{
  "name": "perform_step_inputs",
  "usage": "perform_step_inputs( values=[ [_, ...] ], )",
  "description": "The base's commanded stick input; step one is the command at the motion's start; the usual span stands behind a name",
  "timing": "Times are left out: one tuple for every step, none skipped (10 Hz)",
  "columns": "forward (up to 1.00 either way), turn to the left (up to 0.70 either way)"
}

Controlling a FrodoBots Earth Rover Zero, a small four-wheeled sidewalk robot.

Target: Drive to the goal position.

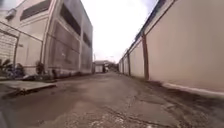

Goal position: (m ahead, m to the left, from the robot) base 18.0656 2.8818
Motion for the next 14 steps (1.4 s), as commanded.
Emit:
perform_step_inputs(
  values=[
    [0.7,-0.28],
    [0.7,-0.28],
    [0.7,0.0],
    [0.7,0.0],
    [0.7,0.0],
    [0.7,0.0],
    [0.7,0.0],
    [0.7,0.0],
    [0.7,0.0],
    [0.7,0.0],
    [0.7,0.0],
    [0.7,0.0],
    [0.7,0.0],
    [0.7,0.0]
  ],
)
